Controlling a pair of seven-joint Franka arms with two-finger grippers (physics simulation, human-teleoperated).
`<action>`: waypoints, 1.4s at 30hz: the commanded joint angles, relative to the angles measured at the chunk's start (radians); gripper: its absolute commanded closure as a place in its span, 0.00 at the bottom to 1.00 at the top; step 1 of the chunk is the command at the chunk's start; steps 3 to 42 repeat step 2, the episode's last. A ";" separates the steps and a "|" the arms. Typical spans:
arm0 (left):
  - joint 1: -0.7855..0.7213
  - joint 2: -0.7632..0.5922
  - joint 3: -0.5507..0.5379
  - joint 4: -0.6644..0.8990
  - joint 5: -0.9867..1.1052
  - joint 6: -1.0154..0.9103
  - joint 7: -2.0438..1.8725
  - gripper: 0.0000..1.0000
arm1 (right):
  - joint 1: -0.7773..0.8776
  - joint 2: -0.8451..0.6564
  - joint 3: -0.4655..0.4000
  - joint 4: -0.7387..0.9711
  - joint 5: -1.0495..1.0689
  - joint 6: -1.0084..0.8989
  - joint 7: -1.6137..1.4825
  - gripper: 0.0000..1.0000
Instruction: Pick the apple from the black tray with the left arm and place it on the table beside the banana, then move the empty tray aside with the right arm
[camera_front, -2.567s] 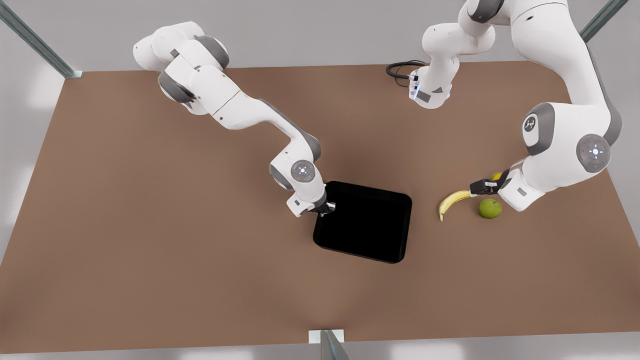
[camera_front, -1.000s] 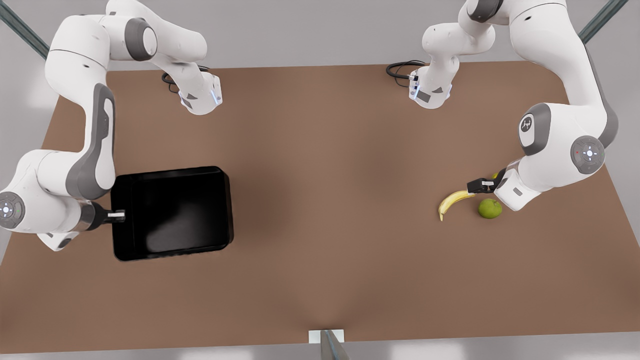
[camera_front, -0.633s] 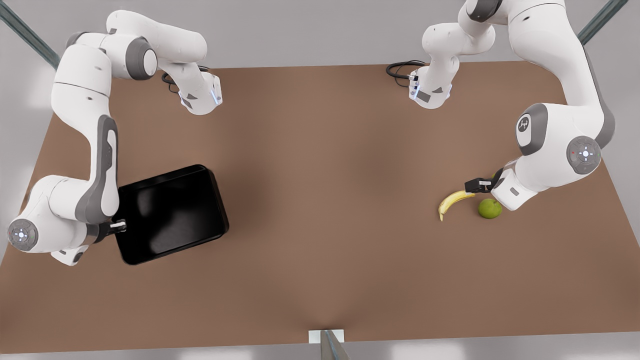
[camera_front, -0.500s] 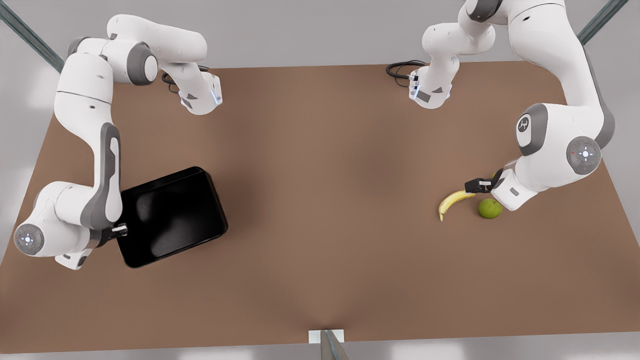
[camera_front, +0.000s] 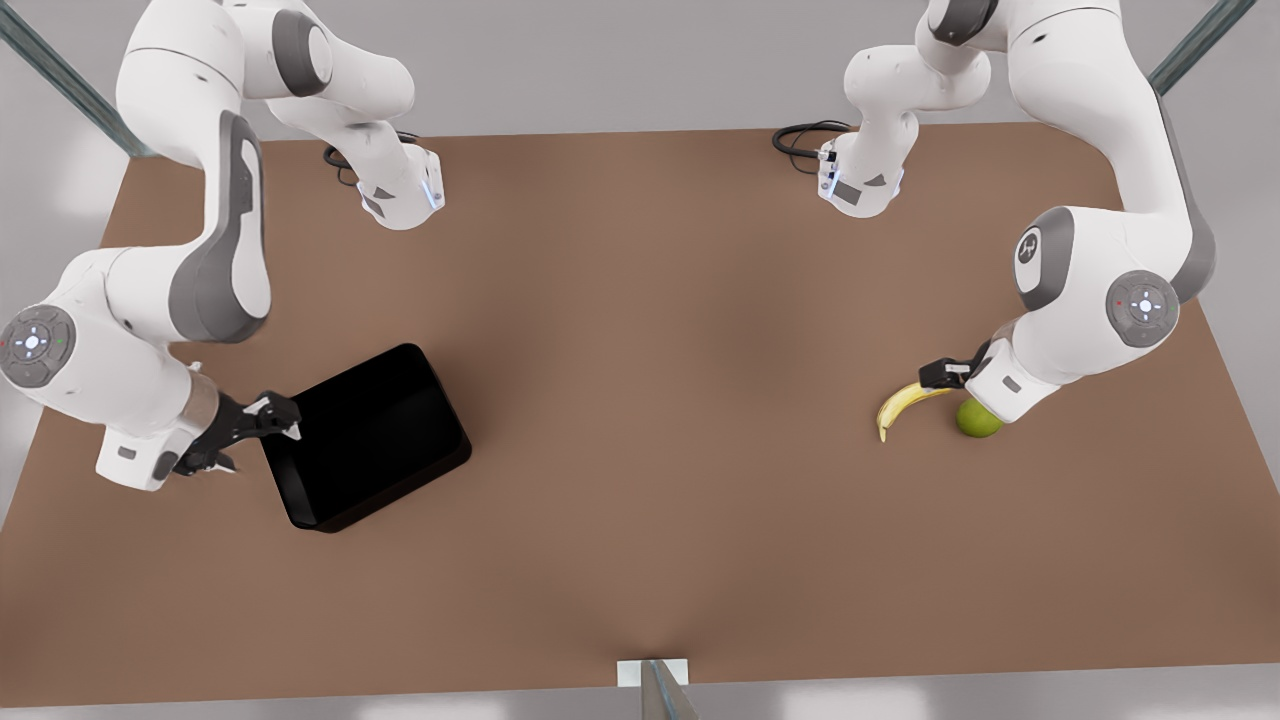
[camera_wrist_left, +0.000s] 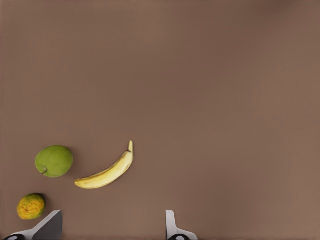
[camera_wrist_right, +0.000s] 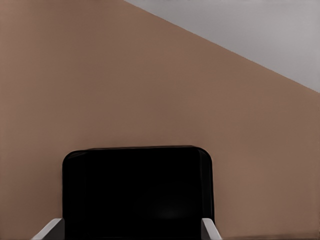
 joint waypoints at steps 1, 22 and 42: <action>0.000 -0.001 0.000 0.000 0.016 0.003 -0.030 0.00 | -0.005 0.006 -0.002 0.007 -0.018 0.034 0.404 0.00; 0.000 -0.001 0.000 0.000 0.016 0.003 -0.030 0.00 | 0.001 0.008 0.003 0.008 -0.024 0.040 0.413 0.00; 0.000 -0.001 0.000 0.000 0.016 0.003 -0.030 0.00 | 0.001 0.008 0.003 0.008 -0.024 0.040 0.413 0.00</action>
